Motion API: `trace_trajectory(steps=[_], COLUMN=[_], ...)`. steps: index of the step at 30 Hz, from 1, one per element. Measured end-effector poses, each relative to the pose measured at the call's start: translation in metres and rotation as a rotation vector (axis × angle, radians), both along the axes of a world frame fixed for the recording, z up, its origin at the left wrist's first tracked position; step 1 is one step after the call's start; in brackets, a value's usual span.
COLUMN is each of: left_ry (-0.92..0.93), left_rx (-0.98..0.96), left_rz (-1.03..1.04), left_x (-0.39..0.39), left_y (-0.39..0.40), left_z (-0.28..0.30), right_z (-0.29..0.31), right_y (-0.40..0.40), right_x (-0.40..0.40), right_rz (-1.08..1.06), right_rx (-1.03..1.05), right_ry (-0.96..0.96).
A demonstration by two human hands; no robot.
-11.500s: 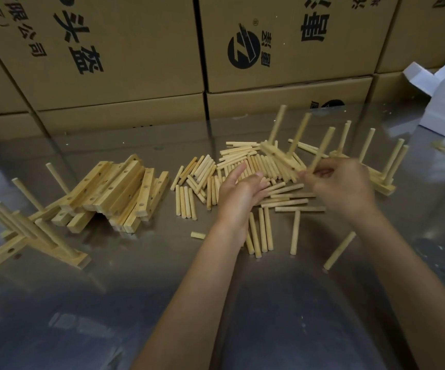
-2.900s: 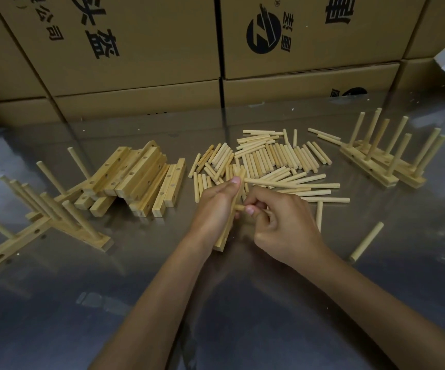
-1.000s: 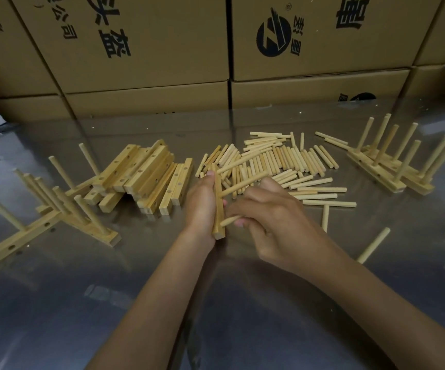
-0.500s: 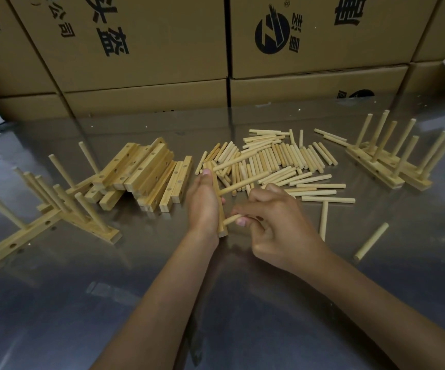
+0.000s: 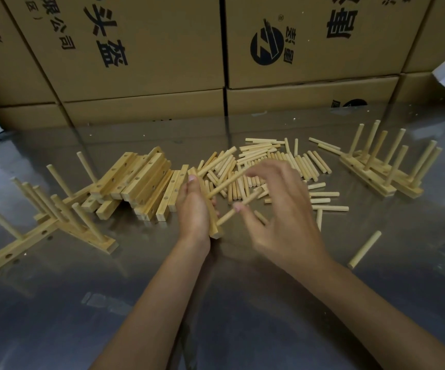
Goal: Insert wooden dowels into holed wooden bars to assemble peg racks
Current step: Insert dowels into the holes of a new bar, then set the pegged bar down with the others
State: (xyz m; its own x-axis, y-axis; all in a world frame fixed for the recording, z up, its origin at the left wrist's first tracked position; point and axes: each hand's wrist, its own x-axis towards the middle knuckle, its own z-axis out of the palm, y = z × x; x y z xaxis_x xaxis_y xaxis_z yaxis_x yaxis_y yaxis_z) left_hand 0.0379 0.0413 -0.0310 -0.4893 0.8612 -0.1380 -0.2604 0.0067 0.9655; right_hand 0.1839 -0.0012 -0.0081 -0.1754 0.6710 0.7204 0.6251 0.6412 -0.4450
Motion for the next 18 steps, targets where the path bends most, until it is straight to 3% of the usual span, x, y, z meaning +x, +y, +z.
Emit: trace_trajectory(steps=[3, 7, 12, 18], left_ry=[-0.084, -0.127, -0.138, 0.033], left_rx=[-0.022, -0.041, -0.058, -0.026], left_rz=[0.086, 0.113, 0.08, -0.04], left_x=[-0.005, -0.005, 0.005, -0.002], left_y=[0.005, 0.006, 0.003, 0.011], left_z=[0.001, 0.001, 0.0, 0.002], right_z=[0.001, -0.017, -0.028, -0.013], right_y=[0.003, -0.001, -0.003, 0.012], right_x=[0.005, -0.003, -0.011, -0.013], right_rz=[-0.029, 0.177, 0.189, 0.134], right_rx=[-0.171, -0.544, -0.478, -0.687], right_ry=[0.184, -0.027, -0.107, 0.33])
